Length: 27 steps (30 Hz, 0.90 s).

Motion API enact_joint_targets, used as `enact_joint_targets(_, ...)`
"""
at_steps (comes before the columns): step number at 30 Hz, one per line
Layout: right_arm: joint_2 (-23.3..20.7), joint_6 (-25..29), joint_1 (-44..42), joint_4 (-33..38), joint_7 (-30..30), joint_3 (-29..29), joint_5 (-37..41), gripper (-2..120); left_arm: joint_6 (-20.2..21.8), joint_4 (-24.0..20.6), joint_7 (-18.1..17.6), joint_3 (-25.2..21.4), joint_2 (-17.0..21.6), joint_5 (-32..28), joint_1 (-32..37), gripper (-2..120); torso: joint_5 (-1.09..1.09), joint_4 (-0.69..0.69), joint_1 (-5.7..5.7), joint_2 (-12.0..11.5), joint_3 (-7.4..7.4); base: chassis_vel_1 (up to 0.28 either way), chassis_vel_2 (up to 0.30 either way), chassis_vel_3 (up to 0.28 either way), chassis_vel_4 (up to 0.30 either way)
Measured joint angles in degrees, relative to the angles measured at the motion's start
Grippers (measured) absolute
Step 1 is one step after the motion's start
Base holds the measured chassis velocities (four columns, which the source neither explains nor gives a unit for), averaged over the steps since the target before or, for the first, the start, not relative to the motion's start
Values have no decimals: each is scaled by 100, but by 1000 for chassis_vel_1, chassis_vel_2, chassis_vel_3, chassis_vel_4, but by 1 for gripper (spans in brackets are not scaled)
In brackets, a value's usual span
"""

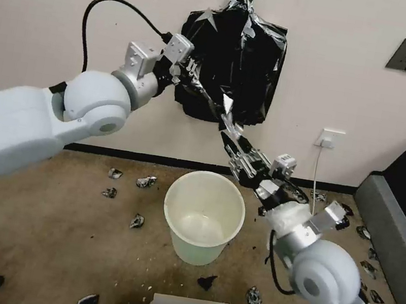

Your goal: Place a trash bag onto the trash bin.

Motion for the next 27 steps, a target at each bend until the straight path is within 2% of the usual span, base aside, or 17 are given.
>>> enact_joint_targets(1,0,0,0,0,0,0,0,55,0,0,0,0,0,0,0,0,0,0,0,0,0,0,0,0,0)
enact_joint_targets(4,-313,-286,194,157,383,173,296,70,-196,-73,24,-239,53,-20,356,0,2,0,0,0,0,0,0,0,0)
enact_joint_targets(5,-313,-286,194,157,383,173,296,70,-196,-73,24,-239,53,-20,356,0,2,0,0,0,0,0,0,0,0)
enact_joint_targets(7,-644,-484,557,200,614,177,515,80,-303,-119,42,-376,86,-13,561,0,0,0,0,0,0,0,0,0,0)
enact_joint_targets(8,-834,-623,871,193,756,84,594,85,-357,-130,51,-445,92,-3,651,0,2,0,0,0,0,0,0,0,0)
enact_joint_targets(9,-834,-623,871,193,756,84,594,85,-357,-130,51,-445,92,-3,651,0,2,0,0,0,0,0,0,0,0)
enact_joint_targets(12,-1321,-988,1983,45,1141,-426,910,98,-460,-143,62,-584,83,19,812,0,1,2,0,0,0,0,0,0,0)
enact_joint_targets(13,-1321,-988,1983,45,1141,-426,910,98,-460,-143,62,-584,83,19,812,0,1,2,0,0,0,0,0,0,0)
enact_joint_targets(17,-1711,-1481,3781,-152,1561,-1655,1379,100,-520,-164,66,-675,58,49,923,0,1,0,0,0,0,0,0,0,0)
enact_joint_targets(18,-1711,-1481,3781,-152,1561,-1655,1379,100,-520,-164,66,-675,58,49,923,0,1,0,0,0,0,0,0,0,0)
enact_joint_targets(19,-1732,-1618,4209,-202,1671,-1997,1464,100,-521,-170,67,-706,58,57,952,0,-1,1,0,0,0,0,0,0,0)
enact_joint_targets(21,-1712,-1876,4935,-344,1873,-2640,1573,100,-524,-188,73,-770,70,66,1013,0,-1,2,0,0,1,0,0,0,0)
enact_joint_targets(22,-1712,-1876,4935,-344,1873,-2640,1573,100,-524,-188,73,-770,70,66,1013,0,-1,2,0,0,1,0,0,0,0)
enact_joint_targets(24,-1583,-2153,5655,-620,2092,-3226,1656,100,-531,-206,81,-861,81,71,1093,0,0,1,0,0,0,0,0,0,0)
enact_joint_targets(27,-1459,-2373,6226,-856,2241,-3670,1802,99,-537,-250,100,-942,114,77,1169,0,0,1,0,0,1,0,0,0,0)
